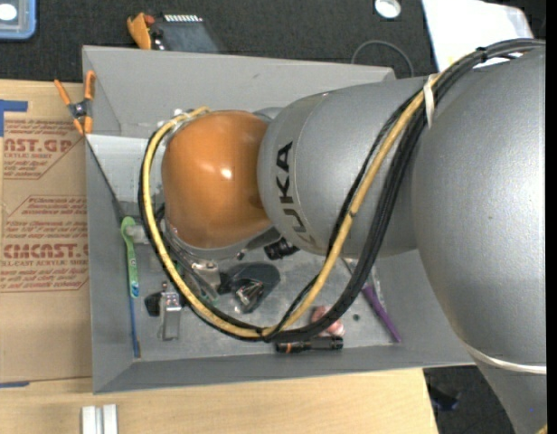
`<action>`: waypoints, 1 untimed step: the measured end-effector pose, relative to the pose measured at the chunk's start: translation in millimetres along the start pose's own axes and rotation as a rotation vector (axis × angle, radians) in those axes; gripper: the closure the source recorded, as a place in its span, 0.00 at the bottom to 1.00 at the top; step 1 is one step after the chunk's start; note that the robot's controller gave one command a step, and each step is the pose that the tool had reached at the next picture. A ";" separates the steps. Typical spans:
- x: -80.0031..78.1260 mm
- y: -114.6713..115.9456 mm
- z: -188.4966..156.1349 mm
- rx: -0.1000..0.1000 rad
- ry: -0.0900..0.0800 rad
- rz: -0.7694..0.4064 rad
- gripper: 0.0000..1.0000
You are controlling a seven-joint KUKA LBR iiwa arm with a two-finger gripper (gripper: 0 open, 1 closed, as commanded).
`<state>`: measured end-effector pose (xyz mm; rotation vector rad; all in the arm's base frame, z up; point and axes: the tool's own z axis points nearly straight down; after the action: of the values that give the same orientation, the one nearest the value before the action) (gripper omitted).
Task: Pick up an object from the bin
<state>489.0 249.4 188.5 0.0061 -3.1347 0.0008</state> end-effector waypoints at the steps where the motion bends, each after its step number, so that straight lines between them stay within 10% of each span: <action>1: -2.4 -1.4 -4.5 -0.002 -0.007 0.003 0.00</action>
Offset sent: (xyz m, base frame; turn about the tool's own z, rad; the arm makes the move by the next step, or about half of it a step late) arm 0.0611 -0.0807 -0.0346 -0.1113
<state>491.4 248.0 193.0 0.0012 -3.1420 -0.0022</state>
